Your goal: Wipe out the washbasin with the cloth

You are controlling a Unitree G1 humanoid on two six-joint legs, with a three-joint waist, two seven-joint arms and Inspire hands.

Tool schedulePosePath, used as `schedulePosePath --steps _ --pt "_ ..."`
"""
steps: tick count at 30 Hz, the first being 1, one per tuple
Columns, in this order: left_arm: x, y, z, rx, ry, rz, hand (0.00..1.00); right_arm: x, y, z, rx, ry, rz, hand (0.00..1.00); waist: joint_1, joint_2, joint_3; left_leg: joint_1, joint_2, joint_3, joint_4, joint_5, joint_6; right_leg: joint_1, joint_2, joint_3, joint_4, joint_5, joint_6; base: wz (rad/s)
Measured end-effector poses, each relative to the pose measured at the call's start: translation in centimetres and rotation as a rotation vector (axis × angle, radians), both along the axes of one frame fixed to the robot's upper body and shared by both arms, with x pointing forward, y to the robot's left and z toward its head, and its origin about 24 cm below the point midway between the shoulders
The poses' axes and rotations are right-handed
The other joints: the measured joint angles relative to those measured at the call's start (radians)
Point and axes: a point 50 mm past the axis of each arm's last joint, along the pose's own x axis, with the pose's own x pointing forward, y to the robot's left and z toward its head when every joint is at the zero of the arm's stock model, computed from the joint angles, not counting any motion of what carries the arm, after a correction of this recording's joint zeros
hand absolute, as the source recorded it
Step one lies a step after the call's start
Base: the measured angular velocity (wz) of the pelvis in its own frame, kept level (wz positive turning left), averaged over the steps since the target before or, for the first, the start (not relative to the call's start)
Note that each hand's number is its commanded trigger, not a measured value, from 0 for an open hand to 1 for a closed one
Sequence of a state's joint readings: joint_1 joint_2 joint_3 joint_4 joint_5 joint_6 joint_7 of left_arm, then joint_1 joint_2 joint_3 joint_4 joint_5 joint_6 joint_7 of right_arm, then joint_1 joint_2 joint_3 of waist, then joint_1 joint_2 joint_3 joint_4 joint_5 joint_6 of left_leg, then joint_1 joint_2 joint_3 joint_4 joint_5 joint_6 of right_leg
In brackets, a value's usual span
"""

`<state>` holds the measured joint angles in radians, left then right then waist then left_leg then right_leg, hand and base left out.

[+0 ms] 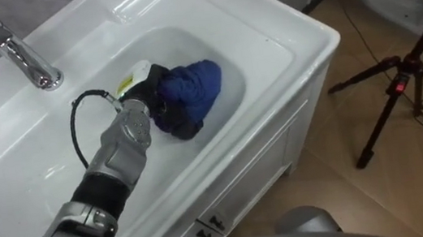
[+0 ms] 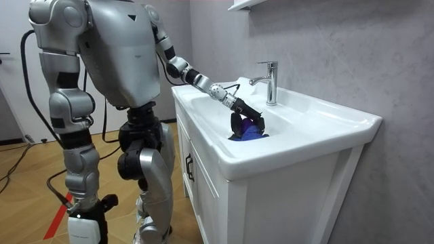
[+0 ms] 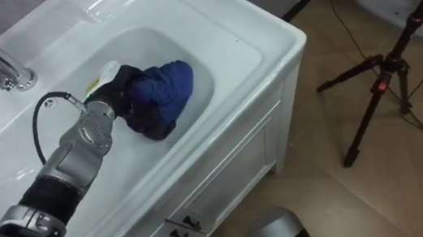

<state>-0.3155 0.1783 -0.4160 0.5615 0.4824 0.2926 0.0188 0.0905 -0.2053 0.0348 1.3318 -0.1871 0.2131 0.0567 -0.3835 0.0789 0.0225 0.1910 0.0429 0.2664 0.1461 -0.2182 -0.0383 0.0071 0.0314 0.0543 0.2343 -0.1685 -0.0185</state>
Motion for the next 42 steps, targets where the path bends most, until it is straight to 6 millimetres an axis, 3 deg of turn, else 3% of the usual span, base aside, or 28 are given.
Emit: schedulePosePath --steps 7,16,17,23,27,31,36,40,42 --pt "-0.1 -0.4 -0.1 -0.021 0.007 -0.004 1.00 1.0 0.3 0.0 -0.003 -0.017 0.039 0.00 0.017 -0.001 0.0003 0.003 0.000 -0.013 0.001 0.000 0.000 0.012 -0.002 -0.006 -0.012 0.001 0.001 0.02" --pt "-0.6 -1.3 -0.5 -0.067 0.009 -0.009 1.00 2.3 0.4 0.0 -0.034 -0.053 0.046 0.00 0.098 -0.021 -0.0022 -0.003 0.001 -0.057 0.000 0.000 0.000 0.023 -0.004 -0.040 -0.013 0.001 -0.002 0.06" --pt "-1.2 -0.9 -1.0 -0.073 0.014 0.006 1.00 2.5 0.5 0.0 -0.033 -0.065 0.050 0.00 0.107 -0.024 -0.0012 -0.001 0.002 -0.059 0.000 0.000 0.000 0.029 -0.003 -0.039 -0.014 0.000 -0.003 -0.11" --pt "-4.3 1.7 -3.5 -0.079 0.051 0.103 1.00 2.6 0.8 -0.1 -0.030 -0.077 0.041 0.00 0.172 -0.053 -0.0158 0.022 0.008 -0.063 -0.002 0.000 0.000 0.047 0.007 -0.036 -0.016 -0.004 -0.011 -0.03" --pt "-5.7 3.9 -4.7 -0.034 0.072 0.179 1.00 2.0 0.5 0.0 -0.050 -0.088 0.018 0.00 0.211 -0.054 -0.0160 0.049 0.008 -0.064 -0.005 0.000 0.000 0.078 0.008 -0.038 -0.033 -0.004 -0.012 0.04" --pt "-7.3 7.4 -5.3 0.070 0.058 0.269 1.00 1.1 0.3 0.0 -0.054 -0.073 -0.017 0.00 0.248 -0.048 -0.0196 0.071 0.013 -0.071 -0.014 0.000 0.000 0.098 0.015 -0.032 -0.032 -0.003 -0.016 -0.04" --pt "-9.5 10.9 -5.7 0.171 0.040 0.391 1.00 0.7 -0.4 0.2 -0.075 -0.078 -0.067 0.00 0.262 -0.038 -0.0273 0.082 0.019 -0.075 -0.016 0.000 0.000 0.097 0.024 -0.030 -0.030 -0.004 -0.023 -0.01" --pt "-10.2 12.2 -5.8 0.218 0.041 0.435 1.00 0.1 -1.1 0.4 -0.097 -0.073 -0.097 0.00 0.298 -0.016 -0.0381 0.082 0.026 -0.080 -0.016 0.000 0.000 0.095 0.030 -0.031 -0.030 0.002 -0.031 -0.03" --pt "-10.4 12.5 -5.8 0.240 0.043 0.430 1.00 0.2 -1.3 0.5 -0.106 -0.074 -0.097 0.00 0.304 -0.006 -0.0391 0.081 0.029 -0.078 -0.015 0.000 0.000 0.094 0.033 -0.031 -0.031 0.003 -0.033 0.00"
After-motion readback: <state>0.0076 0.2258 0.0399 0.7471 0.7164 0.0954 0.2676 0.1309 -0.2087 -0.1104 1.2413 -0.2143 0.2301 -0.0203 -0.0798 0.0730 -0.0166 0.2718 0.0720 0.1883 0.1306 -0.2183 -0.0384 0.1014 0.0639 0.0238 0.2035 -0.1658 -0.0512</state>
